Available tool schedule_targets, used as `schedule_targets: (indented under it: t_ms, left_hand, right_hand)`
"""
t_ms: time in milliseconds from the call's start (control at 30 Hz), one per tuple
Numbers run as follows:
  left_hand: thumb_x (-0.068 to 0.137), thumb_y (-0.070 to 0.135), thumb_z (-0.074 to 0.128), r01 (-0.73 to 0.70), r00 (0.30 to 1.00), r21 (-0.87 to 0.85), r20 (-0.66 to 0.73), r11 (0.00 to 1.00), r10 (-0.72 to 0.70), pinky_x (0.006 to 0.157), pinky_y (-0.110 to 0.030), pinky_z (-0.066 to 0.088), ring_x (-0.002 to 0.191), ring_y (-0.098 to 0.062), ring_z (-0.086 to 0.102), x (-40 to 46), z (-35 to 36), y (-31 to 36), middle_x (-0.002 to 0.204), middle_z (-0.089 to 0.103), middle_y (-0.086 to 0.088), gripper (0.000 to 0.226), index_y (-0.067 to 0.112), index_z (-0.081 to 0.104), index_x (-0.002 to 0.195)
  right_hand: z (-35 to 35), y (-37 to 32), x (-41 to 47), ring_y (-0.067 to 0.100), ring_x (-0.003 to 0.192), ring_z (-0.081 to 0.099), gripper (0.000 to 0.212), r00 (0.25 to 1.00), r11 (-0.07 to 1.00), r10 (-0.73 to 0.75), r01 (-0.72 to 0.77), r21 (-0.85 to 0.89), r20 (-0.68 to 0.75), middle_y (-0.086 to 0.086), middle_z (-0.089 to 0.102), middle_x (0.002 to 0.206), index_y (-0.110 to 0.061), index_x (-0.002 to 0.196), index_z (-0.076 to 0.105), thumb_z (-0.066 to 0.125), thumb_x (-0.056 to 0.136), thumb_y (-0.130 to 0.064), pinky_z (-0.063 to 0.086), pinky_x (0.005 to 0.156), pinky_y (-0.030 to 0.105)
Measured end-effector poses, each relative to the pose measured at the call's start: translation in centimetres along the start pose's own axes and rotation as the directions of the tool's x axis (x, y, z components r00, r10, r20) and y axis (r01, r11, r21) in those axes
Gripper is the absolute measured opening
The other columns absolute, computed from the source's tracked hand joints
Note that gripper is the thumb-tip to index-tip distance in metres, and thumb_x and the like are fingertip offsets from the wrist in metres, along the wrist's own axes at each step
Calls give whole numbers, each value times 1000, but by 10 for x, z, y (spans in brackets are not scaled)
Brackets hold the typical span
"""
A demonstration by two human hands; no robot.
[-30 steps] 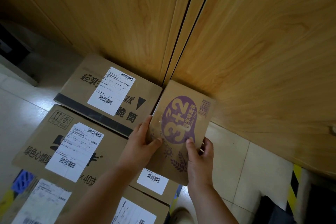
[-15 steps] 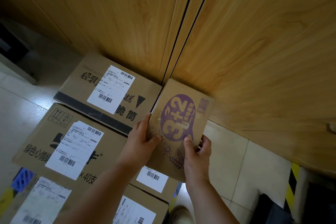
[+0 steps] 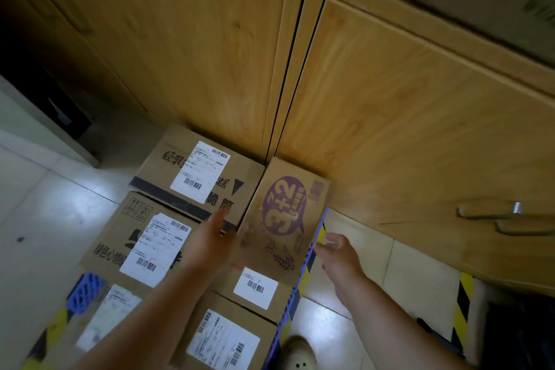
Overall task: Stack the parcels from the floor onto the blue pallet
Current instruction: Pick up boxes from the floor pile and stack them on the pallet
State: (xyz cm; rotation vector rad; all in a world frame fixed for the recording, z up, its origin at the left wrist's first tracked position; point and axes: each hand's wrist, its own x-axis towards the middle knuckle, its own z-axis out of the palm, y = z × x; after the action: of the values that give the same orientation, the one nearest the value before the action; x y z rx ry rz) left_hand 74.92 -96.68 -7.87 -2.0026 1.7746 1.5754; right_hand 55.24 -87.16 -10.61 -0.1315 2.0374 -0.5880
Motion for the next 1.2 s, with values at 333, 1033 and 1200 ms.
schedule_targets:
  t_ms: [333,1033,1200]
  left_hand:
    - [96,13,45,-29,999,-69,31,997,31,58,-16,46,67,4,53,-134,-52,92,110,63,6,28,24,58,118]
    - [86,23,55,-318,924,-98,189,943,331,92,-42,52,99,-21,63,-445,-178,109,107,67,1,22,32,65,103]
    - [90,20,51,-403,888,-4,242,915,392,90,-36,51,102,-17,60,-496,-187,100,116,64,1,22,35,60,104]
  right_hand:
    - [-91,-71,-135,19,74,56,6,988,997,-56,64,-51,145,5,61,79,-16,95,57,57,89,-13,44,69,29]
    - [-183,1,-512,18,80,60,4,961,935,-224,258,242,-159,5,60,90,-18,91,58,55,93,-17,47,70,27]
    - [-188,51,-571,15,75,61,7,969,942,-184,222,252,-163,2,61,88,-19,91,59,53,91,-22,46,63,23]
